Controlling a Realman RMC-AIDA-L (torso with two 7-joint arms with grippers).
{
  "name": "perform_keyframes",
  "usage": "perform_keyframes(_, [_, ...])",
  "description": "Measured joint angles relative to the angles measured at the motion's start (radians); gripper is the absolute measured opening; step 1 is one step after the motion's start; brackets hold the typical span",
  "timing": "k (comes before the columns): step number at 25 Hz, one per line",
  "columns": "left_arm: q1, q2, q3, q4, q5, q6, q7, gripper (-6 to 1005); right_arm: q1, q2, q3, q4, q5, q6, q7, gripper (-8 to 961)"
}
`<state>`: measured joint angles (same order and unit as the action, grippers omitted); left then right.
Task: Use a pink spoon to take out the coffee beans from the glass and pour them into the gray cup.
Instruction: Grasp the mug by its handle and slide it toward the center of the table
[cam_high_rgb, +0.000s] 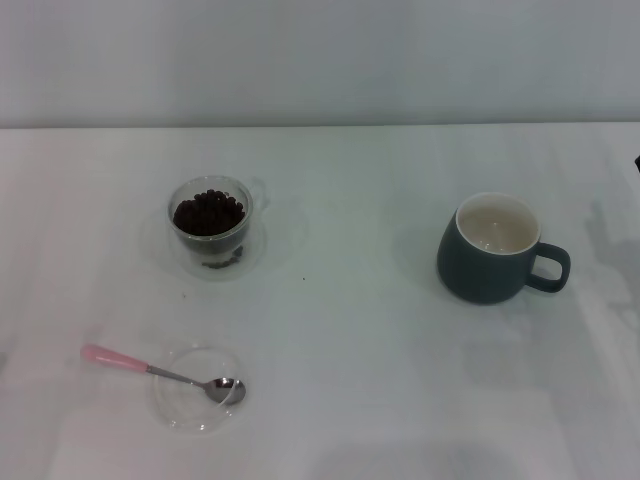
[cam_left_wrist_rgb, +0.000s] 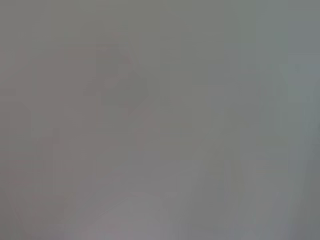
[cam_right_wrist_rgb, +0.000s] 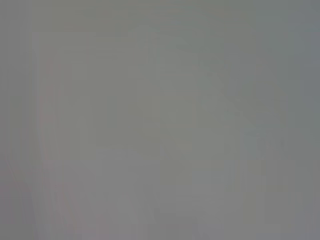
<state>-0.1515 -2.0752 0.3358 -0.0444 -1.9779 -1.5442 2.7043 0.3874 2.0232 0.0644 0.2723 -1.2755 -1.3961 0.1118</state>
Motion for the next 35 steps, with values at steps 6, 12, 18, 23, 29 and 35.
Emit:
perform_keyframes(6, [0.003,0.000,0.000,0.007,0.000,-0.002,0.000,887,-0.014,0.000,0.000,0.012,-0.012,-0.004,0.000,734])
perform_keyframes(12, [0.000,0.000,0.000,0.023,0.003,-0.002,-0.002,887,-0.064,-0.001,-0.005,0.079,-0.019,-0.075,-0.028,734])
perform_keyframes(18, [-0.012,0.000,0.000,0.023,0.010,-0.002,-0.004,887,-0.132,-0.006,-0.051,0.300,0.004,-0.163,-0.292,735])
perform_keyframes(23, [-0.043,0.000,0.000,0.024,0.033,-0.001,-0.004,887,-0.148,-0.007,-0.105,0.530,0.128,-0.229,-0.590,731])
perform_keyframes(29, [-0.072,0.000,0.000,0.019,0.050,0.001,-0.004,887,-0.141,-0.003,-0.153,0.659,0.214,-0.190,-0.697,717])
perform_keyframes(35, [-0.075,0.000,0.000,0.017,0.051,0.003,-0.005,888,-0.131,-0.003,-0.154,0.611,0.193,-0.063,-0.597,699])
